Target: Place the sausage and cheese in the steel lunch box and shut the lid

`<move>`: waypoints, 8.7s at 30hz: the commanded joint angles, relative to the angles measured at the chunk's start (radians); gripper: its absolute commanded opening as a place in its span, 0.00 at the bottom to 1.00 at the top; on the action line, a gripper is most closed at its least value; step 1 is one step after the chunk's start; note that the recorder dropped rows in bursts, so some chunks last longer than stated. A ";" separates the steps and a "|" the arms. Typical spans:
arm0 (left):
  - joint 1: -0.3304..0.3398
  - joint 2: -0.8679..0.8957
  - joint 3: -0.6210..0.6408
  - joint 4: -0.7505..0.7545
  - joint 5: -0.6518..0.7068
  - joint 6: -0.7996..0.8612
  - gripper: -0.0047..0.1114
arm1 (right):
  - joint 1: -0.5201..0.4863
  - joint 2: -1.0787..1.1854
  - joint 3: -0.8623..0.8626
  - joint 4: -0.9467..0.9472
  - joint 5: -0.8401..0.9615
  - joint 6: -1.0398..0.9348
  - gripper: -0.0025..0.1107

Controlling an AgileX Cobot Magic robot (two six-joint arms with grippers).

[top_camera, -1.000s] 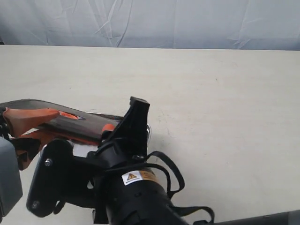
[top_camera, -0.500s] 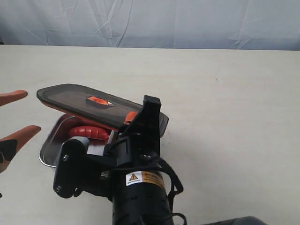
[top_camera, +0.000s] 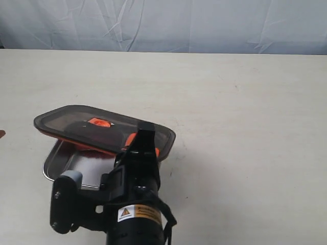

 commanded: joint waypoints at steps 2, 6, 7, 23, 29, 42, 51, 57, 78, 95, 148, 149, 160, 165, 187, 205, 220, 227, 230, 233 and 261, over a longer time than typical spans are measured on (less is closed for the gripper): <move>-0.003 -0.038 -0.002 -0.041 0.008 -0.010 0.47 | 0.016 0.039 -0.059 0.039 -0.021 0.005 0.02; -0.003 -0.038 -0.002 -0.044 -0.004 -0.010 0.47 | 0.015 0.074 -0.061 0.035 -0.021 0.005 0.02; -0.003 -0.038 -0.002 -0.044 -0.006 -0.010 0.47 | 0.015 0.079 -0.061 0.027 -0.021 0.005 0.02; -0.003 -0.038 -0.002 -0.086 -0.022 -0.010 0.47 | 0.015 0.130 -0.061 0.065 0.051 0.005 0.02; -0.003 -0.038 -0.002 -0.144 -0.054 -0.010 0.47 | 0.015 0.130 -0.061 0.082 0.094 0.005 0.02; -0.003 -0.038 -0.002 -0.162 -0.062 -0.010 0.47 | 0.015 0.130 -0.061 0.084 0.093 0.005 0.04; -0.003 -0.038 -0.002 -0.162 -0.062 -0.010 0.47 | 0.015 0.130 -0.061 0.084 0.066 0.005 0.31; -0.003 -0.038 -0.002 -0.162 -0.062 -0.010 0.47 | 0.015 0.130 -0.061 0.084 0.012 0.005 0.49; -0.003 -0.038 -0.002 -0.162 -0.062 -0.010 0.47 | 0.015 0.130 -0.061 0.084 0.020 0.036 0.50; -0.003 -0.038 -0.002 -0.162 -0.062 -0.010 0.47 | 0.015 0.130 -0.061 0.084 -0.007 0.045 0.58; -0.003 -0.038 -0.002 -0.162 -0.066 -0.010 0.47 | 0.015 0.130 -0.061 0.084 -0.021 0.207 0.58; -0.003 -0.038 -0.002 -0.162 -0.066 -0.010 0.47 | 0.015 0.130 -0.061 0.084 -0.021 0.207 0.59; -0.003 -0.038 -0.002 -0.162 -0.066 -0.010 0.47 | 0.015 0.130 -0.061 0.084 -0.021 0.207 0.89; -0.003 -0.038 -0.002 -0.162 -0.066 -0.010 0.47 | 0.021 0.130 -0.061 0.084 -0.021 0.207 0.89; -0.003 -0.038 -0.002 -0.162 -0.066 -0.010 0.47 | 0.076 0.130 -0.061 0.084 0.002 0.207 0.89; -0.003 -0.038 -0.002 -0.162 -0.066 -0.010 0.47 | 0.147 0.130 -0.061 0.084 0.060 0.209 0.89; -0.003 -0.038 -0.002 -0.162 -0.064 -0.010 0.47 | 0.164 0.086 -0.061 0.084 0.103 0.209 0.89; -0.003 -0.038 -0.002 -0.172 -0.064 -0.010 0.47 | 0.164 0.055 -0.061 0.084 0.088 0.209 0.89; -0.003 -0.038 -0.002 -0.174 -0.061 -0.010 0.47 | 0.164 0.056 -0.057 0.084 0.082 0.209 0.89; -0.003 -0.038 -0.002 -0.174 -0.061 -0.010 0.47 | 0.165 0.049 -0.057 0.084 0.082 0.209 0.89; -0.003 -0.038 -0.002 -0.174 -0.061 -0.010 0.47 | 0.192 -0.009 -0.057 0.084 0.278 0.209 0.89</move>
